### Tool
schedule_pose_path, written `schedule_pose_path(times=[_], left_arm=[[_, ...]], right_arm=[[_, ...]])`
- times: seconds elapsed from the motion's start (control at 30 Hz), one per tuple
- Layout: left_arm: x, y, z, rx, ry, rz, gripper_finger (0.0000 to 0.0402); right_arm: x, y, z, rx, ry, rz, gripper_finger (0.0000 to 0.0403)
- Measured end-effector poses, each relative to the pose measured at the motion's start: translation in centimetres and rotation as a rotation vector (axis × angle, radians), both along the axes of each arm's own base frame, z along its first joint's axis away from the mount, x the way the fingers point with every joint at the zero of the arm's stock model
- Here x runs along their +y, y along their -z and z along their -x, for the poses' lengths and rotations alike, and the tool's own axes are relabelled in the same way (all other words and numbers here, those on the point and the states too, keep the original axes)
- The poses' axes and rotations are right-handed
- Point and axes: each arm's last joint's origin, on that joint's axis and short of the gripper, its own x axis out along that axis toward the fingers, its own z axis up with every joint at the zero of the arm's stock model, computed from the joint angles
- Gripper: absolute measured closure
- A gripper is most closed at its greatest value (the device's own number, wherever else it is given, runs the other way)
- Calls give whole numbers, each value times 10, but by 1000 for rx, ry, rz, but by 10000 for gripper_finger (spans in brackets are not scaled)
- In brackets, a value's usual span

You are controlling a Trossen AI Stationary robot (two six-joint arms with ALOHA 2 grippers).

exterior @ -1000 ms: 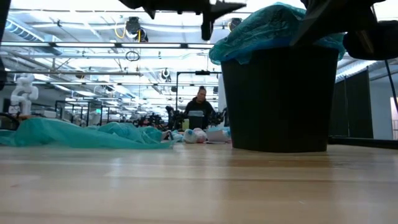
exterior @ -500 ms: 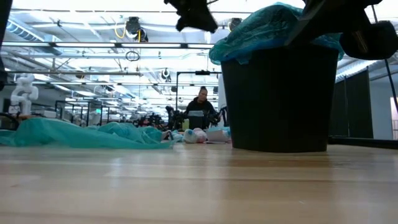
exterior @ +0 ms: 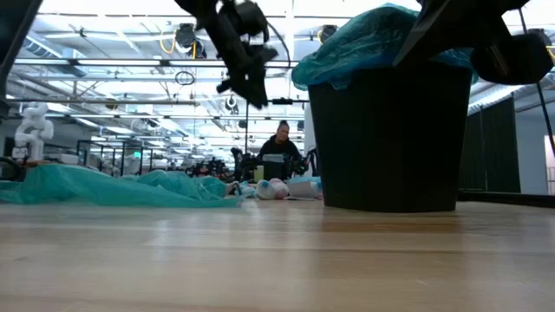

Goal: Place trash/remove bag and relplace
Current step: Put the blue trash bag into the trash bin

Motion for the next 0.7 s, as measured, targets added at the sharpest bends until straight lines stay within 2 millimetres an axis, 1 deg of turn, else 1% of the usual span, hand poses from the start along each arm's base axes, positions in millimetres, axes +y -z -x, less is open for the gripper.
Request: schedule_pose_path(times=[0.1, 0.2, 0.3, 0.37, 0.5, 0.7], left_arm=[[11, 22, -7, 49, -16, 30, 297], [24, 49, -13, 105, -59, 90, 293], [34, 75, -15, 177, -101, 154, 292], [39, 88, -14, 218, -115, 180, 292], [47, 110, -12, 283, -139, 242, 292], [53, 130, -14, 311, -154, 296, 292]], right_arm=[[-3, 0, -2, 0, 12, 0, 403], [-5, -1, -3, -7, 20, -6, 403], [-5, -1, -5, -19, 24, -15, 403], [-5, -2, -5, -24, 24, -18, 403], [-5, -2, -6, -30, 34, -34, 403], [-5, -2, -6, -31, 38, -38, 403]])
